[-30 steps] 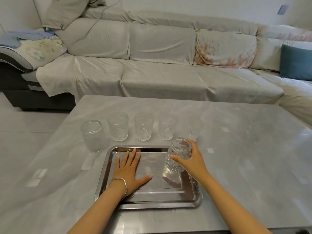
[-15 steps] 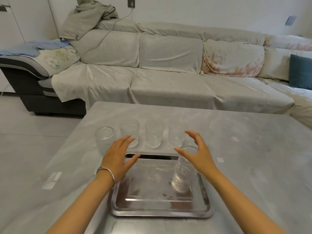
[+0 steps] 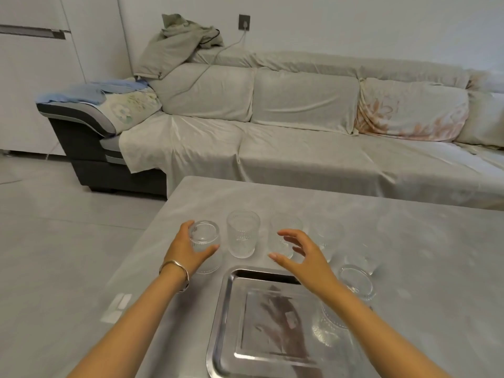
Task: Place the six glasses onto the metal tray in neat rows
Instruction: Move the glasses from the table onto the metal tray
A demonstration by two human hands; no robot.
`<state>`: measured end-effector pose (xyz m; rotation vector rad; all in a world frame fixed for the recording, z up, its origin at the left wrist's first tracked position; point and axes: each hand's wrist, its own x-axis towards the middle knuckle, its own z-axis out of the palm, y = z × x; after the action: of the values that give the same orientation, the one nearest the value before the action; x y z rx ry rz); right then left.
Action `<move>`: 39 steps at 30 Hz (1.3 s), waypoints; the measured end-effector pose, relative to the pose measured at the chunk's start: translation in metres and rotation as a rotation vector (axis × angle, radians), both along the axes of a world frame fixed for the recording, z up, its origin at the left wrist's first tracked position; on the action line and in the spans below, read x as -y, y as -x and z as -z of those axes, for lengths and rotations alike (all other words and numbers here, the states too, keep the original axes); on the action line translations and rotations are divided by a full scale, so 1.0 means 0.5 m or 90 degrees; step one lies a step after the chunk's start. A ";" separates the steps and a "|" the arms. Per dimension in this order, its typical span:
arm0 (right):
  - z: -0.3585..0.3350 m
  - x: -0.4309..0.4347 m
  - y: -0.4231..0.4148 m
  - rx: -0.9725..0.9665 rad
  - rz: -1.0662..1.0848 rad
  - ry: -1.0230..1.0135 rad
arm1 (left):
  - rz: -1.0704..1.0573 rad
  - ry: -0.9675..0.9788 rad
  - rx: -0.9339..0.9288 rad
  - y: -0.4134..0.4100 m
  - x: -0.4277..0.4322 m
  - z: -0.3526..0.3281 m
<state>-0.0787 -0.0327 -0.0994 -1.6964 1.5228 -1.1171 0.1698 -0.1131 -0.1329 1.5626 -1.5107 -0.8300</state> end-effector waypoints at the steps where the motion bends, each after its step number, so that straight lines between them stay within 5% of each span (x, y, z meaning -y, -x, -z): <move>1: 0.002 0.003 0.000 -0.001 -0.004 -0.003 | -0.006 -0.005 -0.011 0.001 0.003 0.003; 12: -0.024 -0.020 0.054 -0.023 0.018 0.019 | -0.012 0.143 -0.145 -0.009 -0.035 -0.058; 17: -0.046 -0.057 0.120 -0.052 0.067 0.050 | 0.086 0.189 -0.180 0.037 -0.085 -0.128; 30: 0.017 -0.158 0.245 0.074 0.129 -0.095 | 0.296 0.027 -0.150 0.239 -0.168 -0.061; 39: 0.041 -0.168 0.231 0.192 0.133 -0.145 | 0.312 -0.008 -0.117 0.277 -0.189 -0.015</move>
<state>-0.1944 0.0514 -0.1200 -1.1800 1.5863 -1.1916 0.0314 -0.0185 -0.1254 1.0961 -1.7771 -1.2214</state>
